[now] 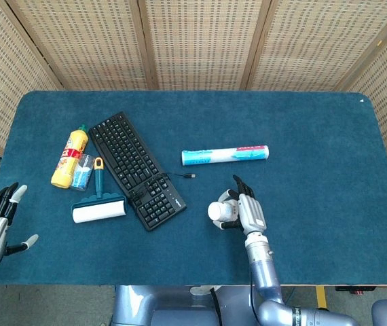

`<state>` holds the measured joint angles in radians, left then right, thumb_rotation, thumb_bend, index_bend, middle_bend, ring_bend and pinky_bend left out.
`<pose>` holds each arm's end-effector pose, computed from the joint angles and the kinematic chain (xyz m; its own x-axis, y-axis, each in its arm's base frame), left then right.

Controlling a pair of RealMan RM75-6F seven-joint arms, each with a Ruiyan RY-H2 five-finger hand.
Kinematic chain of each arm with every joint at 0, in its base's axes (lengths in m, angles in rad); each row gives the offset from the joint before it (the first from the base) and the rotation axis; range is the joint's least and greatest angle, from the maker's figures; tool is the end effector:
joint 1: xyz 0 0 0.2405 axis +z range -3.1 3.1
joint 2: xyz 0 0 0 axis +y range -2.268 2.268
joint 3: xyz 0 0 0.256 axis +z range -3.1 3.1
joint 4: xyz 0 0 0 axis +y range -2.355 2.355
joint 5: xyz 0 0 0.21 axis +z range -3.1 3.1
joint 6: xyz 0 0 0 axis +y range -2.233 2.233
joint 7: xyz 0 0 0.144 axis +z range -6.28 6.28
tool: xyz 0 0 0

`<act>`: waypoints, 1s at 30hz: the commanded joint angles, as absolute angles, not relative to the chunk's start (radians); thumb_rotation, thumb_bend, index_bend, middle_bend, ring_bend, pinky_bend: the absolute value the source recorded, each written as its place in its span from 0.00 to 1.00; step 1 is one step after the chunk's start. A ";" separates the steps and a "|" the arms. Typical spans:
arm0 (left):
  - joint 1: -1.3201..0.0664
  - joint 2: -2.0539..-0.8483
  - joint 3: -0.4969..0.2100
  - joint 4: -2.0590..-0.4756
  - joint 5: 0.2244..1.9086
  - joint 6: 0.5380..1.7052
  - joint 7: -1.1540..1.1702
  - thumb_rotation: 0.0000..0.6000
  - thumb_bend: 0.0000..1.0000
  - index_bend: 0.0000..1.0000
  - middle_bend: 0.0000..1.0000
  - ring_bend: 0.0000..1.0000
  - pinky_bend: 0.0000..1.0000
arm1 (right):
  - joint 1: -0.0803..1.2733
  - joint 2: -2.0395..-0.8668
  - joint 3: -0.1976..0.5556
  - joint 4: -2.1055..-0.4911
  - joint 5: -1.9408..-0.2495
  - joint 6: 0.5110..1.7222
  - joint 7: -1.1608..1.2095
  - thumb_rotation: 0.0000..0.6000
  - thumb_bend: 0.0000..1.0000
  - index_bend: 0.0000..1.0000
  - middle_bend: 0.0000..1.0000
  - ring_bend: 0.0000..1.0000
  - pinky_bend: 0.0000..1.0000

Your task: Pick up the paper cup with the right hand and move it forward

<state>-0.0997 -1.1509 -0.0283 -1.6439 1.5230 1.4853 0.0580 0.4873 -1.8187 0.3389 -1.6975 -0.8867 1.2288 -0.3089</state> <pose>-0.2976 0.1801 0.1419 0.3936 0.0206 0.9191 0.9185 -0.0494 -0.3922 -0.1291 -0.2811 -0.0455 -0.2282 -0.2537 0.9400 -0.9722 0.1118 -0.2058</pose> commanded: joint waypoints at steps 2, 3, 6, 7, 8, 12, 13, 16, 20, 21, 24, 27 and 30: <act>-0.099 -1.151 -0.027 -1.645 1.523 1.486 0.059 1.00 0.18 0.00 0.00 0.00 0.00 | 0.485 -1.832 0.320 -1.672 -0.885 1.224 -0.295 1.00 0.22 0.49 0.08 0.00 0.00; -0.099 -1.151 -0.028 -1.645 1.524 1.486 0.059 1.00 0.18 0.00 0.00 0.00 0.00 | 0.485 -1.834 0.318 -1.669 -0.886 1.225 -0.293 1.00 0.22 0.49 0.08 0.00 0.00; -0.098 -1.150 -0.027 -1.646 1.526 1.489 0.058 1.00 0.18 0.00 0.00 0.00 0.00 | 0.484 -1.837 0.311 -1.660 -0.889 1.228 -0.291 1.00 0.22 0.49 0.08 0.00 0.00; -0.098 -1.150 -0.027 -1.646 1.526 1.490 0.057 1.00 0.18 0.00 0.00 0.00 0.00 | 0.484 -1.838 0.310 -1.658 -0.888 1.228 -0.290 1.00 0.22 0.49 0.08 0.00 0.00; -0.097 -1.149 -0.027 -1.646 1.527 1.491 0.057 1.00 0.18 0.00 0.00 0.00 0.00 | 0.484 -1.837 0.310 -1.657 -0.885 1.228 -0.290 1.00 0.22 0.49 0.08 0.00 0.00; -0.097 -1.149 -0.027 -1.646 1.528 1.491 0.055 1.00 0.18 0.00 0.00 0.00 0.00 | 0.483 -1.830 0.312 -1.653 -0.878 1.233 -0.297 1.00 0.22 0.49 0.08 0.00 0.00; -0.097 -1.149 -0.026 -1.646 1.529 1.491 0.056 1.00 0.18 0.00 0.00 0.00 0.00 | 0.483 -1.828 0.312 -1.654 -0.880 1.236 -0.300 1.00 0.22 0.49 0.07 0.00 0.00; -0.097 -1.149 -0.025 -1.647 1.532 1.492 0.058 1.00 0.18 0.00 0.00 0.00 0.00 | 0.483 -1.820 0.312 -1.657 -0.884 1.248 -0.311 1.00 0.22 0.49 0.07 0.00 0.00; -0.097 -1.151 -0.024 -1.649 1.533 1.492 0.065 1.00 0.18 0.00 0.00 0.00 0.00 | 0.479 -1.802 0.310 -1.670 -0.877 1.257 -0.329 1.00 0.22 0.47 0.05 0.00 0.00; -0.097 -1.151 -0.024 -1.649 1.533 1.492 0.066 1.00 0.18 0.00 0.00 0.00 0.00 | 0.478 -1.798 0.307 -1.673 -0.878 1.259 -0.335 1.00 0.22 0.46 0.04 0.00 0.00; -0.096 -1.152 -0.025 -1.650 1.532 1.494 0.067 1.00 0.18 0.00 0.00 0.00 0.00 | 0.476 -1.789 0.297 -1.676 -0.885 1.270 -0.350 1.00 0.23 0.42 0.02 0.00 0.00; -0.095 -1.151 -0.026 -1.650 1.531 1.495 0.067 1.00 0.18 0.00 0.00 0.00 0.00 | 0.474 -1.781 0.289 -1.678 -0.889 1.275 -0.361 1.00 0.23 0.39 0.00 0.00 0.00; -0.095 -1.149 -0.027 -1.650 1.529 1.495 0.066 1.00 0.18 0.00 0.00 0.00 0.00 | 0.465 -1.765 0.274 -1.688 -0.896 1.288 -0.376 1.00 0.23 0.37 0.00 0.00 0.00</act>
<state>-0.0948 -1.1491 -0.0266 -1.6500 1.5286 1.4951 0.0661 0.4677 -1.7688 0.2778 -1.6840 -0.8931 1.2837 -0.3724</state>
